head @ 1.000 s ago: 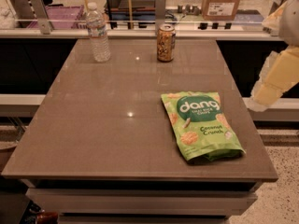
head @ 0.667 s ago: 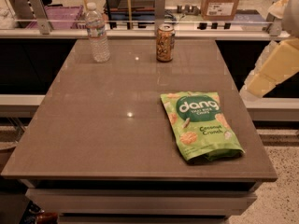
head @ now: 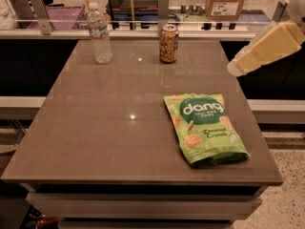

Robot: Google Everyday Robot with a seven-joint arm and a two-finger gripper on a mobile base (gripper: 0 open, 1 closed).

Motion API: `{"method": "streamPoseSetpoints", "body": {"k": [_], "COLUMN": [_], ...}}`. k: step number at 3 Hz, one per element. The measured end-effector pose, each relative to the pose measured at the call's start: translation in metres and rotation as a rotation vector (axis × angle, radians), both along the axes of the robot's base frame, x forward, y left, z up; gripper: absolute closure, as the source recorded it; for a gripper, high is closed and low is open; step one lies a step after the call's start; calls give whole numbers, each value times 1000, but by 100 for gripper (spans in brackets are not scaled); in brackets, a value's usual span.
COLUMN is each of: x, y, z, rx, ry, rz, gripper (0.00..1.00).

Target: Pick water bottle

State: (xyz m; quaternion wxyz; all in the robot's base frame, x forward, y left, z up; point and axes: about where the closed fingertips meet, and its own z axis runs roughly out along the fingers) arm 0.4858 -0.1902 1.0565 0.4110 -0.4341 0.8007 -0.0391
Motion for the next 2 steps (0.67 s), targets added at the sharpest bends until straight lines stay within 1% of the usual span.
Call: {"method": "streamPoseSetpoints", "body": {"k": [1,2], "x": [22,24], "y": [3,10], "z": [-10,0], "rx": [136,175], "ry": [-51,-77], "rz": [-10,-9], "gripper": [0,0]}}
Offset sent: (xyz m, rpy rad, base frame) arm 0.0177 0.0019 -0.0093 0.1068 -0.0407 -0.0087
